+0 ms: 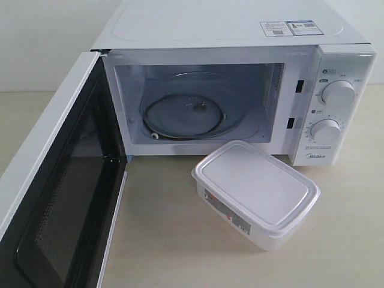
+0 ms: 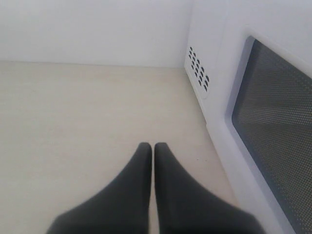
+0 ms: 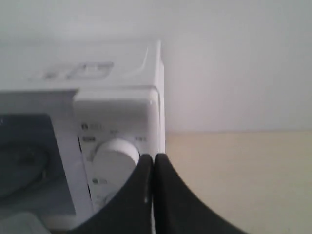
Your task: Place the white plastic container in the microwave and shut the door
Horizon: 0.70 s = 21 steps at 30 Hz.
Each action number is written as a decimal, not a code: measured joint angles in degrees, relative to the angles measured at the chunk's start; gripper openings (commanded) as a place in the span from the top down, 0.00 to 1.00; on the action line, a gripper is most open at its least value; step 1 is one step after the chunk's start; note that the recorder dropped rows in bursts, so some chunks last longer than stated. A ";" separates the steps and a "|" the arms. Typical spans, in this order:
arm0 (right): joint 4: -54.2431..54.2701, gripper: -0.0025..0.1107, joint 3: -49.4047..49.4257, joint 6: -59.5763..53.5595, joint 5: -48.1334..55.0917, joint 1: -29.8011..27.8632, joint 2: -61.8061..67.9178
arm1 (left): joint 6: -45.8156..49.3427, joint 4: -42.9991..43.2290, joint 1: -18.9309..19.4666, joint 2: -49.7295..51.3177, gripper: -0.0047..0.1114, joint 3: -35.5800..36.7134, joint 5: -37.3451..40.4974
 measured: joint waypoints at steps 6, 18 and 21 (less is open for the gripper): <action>-5.96 0.98 0.00 4.31 -5.90 0.00 19.28 | 0.00 0.00 0.00 0.00 0.92 0.00 0.00; -17.03 0.98 -0.22 10.78 -23.14 0.00 43.03 | 0.00 0.00 0.00 0.00 0.92 0.00 0.00; -17.65 0.98 -0.83 10.89 -23.78 0.00 45.78 | 0.00 0.00 0.00 0.00 0.92 0.00 0.00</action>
